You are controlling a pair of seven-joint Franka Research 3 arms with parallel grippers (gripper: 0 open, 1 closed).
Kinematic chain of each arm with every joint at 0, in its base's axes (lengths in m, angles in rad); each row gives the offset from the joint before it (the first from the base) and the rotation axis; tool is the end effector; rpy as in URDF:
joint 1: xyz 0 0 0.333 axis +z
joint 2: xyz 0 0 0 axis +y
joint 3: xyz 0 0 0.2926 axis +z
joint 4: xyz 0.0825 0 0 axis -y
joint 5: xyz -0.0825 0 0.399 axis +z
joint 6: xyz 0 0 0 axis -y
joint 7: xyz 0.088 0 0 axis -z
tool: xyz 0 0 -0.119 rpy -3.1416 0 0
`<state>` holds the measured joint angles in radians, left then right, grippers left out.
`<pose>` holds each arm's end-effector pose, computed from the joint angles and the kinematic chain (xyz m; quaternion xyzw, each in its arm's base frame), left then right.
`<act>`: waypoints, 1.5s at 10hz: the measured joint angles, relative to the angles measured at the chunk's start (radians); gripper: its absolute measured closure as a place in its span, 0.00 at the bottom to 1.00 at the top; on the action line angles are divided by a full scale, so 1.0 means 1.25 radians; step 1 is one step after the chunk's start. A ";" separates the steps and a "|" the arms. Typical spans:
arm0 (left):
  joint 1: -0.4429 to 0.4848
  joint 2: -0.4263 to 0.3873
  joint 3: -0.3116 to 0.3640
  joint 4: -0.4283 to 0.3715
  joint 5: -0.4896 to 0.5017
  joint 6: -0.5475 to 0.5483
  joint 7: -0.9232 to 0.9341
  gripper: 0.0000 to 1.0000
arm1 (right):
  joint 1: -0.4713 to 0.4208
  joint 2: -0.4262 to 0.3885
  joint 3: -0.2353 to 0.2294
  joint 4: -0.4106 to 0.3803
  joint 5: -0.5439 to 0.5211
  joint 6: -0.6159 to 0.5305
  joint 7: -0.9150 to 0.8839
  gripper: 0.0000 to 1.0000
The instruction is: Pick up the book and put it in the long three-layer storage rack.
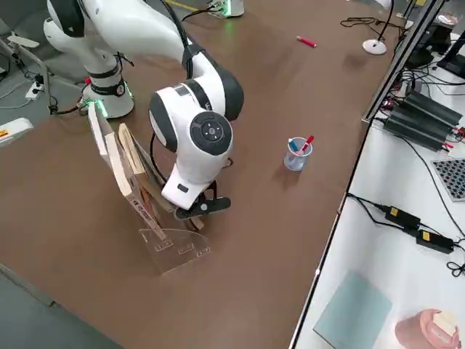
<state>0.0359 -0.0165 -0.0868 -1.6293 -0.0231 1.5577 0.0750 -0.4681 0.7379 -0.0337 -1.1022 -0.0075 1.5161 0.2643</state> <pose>0.5602 -0.0316 0.5689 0.9976 -0.0627 -0.0274 0.0112 0.6249 -0.3370 0.3268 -0.9164 0.3661 0.1618 0.0036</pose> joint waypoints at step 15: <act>0.000 0.000 0.000 0.003 0.000 0.000 0.000 0.00 | -0.008 0.001 0.001 0.000 0.000 0.032 -0.019 0.34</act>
<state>0.0359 -0.0164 -0.0868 -1.6255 -0.0231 1.5577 0.0750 -0.4779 0.7391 -0.0325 -1.1018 -0.0075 1.5565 0.2411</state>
